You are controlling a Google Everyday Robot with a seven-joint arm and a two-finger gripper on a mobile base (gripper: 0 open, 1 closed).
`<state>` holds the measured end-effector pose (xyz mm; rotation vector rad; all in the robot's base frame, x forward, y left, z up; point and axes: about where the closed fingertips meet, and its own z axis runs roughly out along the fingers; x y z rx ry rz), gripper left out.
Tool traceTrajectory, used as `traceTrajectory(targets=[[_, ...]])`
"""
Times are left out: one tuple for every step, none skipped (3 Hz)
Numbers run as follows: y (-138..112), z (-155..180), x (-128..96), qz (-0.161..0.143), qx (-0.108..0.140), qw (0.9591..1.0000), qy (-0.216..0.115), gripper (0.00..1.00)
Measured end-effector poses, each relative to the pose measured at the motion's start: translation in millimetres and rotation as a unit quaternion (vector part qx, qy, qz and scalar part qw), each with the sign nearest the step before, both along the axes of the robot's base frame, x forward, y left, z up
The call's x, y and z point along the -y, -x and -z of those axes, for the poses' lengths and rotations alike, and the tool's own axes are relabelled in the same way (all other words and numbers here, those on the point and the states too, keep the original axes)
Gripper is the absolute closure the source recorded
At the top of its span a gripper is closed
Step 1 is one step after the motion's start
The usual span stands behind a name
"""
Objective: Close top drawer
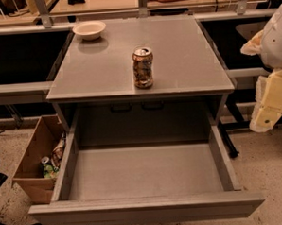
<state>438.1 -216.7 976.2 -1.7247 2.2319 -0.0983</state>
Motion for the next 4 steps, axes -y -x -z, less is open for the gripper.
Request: traceTrajectory(targets=[[0, 0, 0, 0.000, 0.000, 1.0000, 0.000, 0.00], [7, 12, 0, 0.008, -0.003, 0.9999, 0.011, 0.00], [36, 39, 0, 0.029, -0.016, 0.9989, 0.033, 0.17], [91, 67, -10, 0.061, -0.023, 0.9974, 0.030, 0.41]])
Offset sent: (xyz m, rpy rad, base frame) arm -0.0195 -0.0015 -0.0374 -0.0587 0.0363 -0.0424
